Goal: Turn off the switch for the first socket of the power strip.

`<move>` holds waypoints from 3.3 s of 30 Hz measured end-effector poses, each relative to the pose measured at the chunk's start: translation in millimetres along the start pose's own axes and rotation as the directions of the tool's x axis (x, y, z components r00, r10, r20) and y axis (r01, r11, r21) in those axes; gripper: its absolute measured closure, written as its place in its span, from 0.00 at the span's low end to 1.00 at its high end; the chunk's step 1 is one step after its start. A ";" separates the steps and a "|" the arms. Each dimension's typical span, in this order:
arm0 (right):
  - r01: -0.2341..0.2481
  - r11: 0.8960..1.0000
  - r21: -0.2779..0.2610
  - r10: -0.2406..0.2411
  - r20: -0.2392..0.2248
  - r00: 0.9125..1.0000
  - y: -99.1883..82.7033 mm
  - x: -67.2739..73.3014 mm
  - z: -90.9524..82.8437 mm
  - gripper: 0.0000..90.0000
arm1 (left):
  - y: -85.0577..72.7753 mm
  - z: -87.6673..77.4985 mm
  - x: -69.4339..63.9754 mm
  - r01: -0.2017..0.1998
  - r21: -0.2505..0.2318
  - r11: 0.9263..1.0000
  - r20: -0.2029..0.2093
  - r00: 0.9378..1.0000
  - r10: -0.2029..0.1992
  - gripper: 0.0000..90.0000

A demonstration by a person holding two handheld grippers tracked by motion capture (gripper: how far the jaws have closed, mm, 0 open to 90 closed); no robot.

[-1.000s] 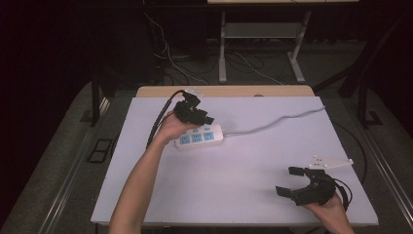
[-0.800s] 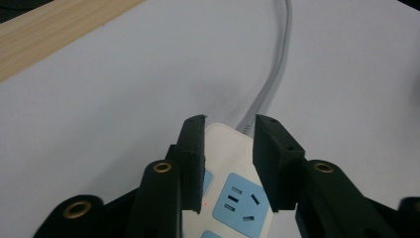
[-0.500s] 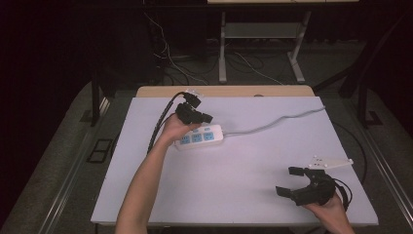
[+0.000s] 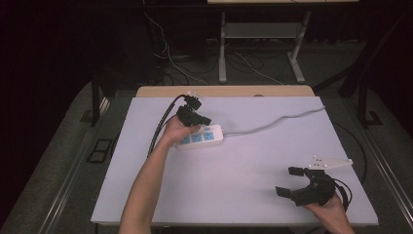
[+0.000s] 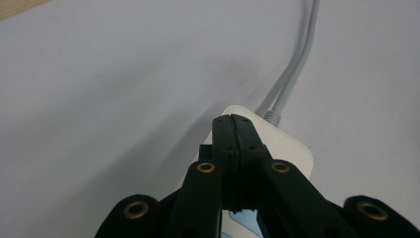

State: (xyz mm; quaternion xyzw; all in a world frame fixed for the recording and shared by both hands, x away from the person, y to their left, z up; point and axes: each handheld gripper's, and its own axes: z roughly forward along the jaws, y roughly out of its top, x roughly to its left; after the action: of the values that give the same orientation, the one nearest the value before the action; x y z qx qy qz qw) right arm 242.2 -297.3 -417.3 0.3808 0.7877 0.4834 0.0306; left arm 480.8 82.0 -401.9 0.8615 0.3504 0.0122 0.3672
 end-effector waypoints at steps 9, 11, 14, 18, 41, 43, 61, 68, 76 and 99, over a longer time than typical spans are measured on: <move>0.003 1.000 0.000 -0.003 0.000 1.000 -0.1 0.0 0.0 0.00 | -9.3 4.9 4.9 0.011 0.009 1.000 -0.009 1.000 -0.011 0.99; 0.003 1.000 0.000 -0.003 0.000 1.000 -0.2 0.1 0.1 0.00 | -11.9 6.2 5.7 0.015 0.016 1.000 -0.007 1.000 -0.014 0.99; 0.005 1.000 0.002 -0.005 0.000 1.000 -0.2 0.0 0.3 0.00 | -13.9 7.1 7.0 0.026 0.003 1.000 0.004 1.000 -0.026 0.99; 0.005 1.000 0.002 -0.005 0.002 1.000 -0.2 -0.2 0.4 0.00 | -13.3 7.7 5.4 0.016 0.005 1.000 -0.007 1.000 -0.016 0.99; 0.004 1.000 -0.001 -0.004 0.009 1.000 -0.3 -0.7 -1.4 0.00 | -19.1 8.4 5.9 0.091 -0.026 0.996 -0.013 0.996 -0.091 1.00; 0.003 1.000 -0.002 -0.003 0.010 1.000 -0.2 -1.0 -1.7 0.00 | -18.5 8.4 4.7 0.084 -0.023 0.996 -0.022 0.996 -0.085 1.00; 0.001 1.000 -0.013 -0.001 0.012 1.000 0.1 -2.2 -3.3 0.00 | -14.2 -4.5 0.9 0.069 -0.083 0.994 -0.041 0.997 -0.072 1.00; -0.003 1.000 -0.016 0.004 0.015 1.000 0.2 -3.4 -3.6 0.00 | -10.6 -17.5 0.4 0.069 -0.124 0.990 -0.049 0.996 -0.076 1.00; -0.005 1.000 -0.016 0.005 0.018 1.000 0.2 -3.9 -3.8 0.00 | -10.5 -32.7 -2.8 0.054 -0.135 0.989 -0.057 0.996 -0.062 0.99; -0.006 1.000 -0.019 0.006 0.021 1.000 0.9 -5.4 -2.2 0.00 | -25.5 -70.5 -26.0 0.080 -0.190 0.979 -0.013 0.996 -0.084 0.42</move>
State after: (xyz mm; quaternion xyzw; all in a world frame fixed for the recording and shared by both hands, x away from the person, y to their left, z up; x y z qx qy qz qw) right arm 245.6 -302.1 -417.1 0.3879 0.7816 0.4869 0.0408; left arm 426.4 122.4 -360.7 0.8074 0.3867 0.0392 0.4439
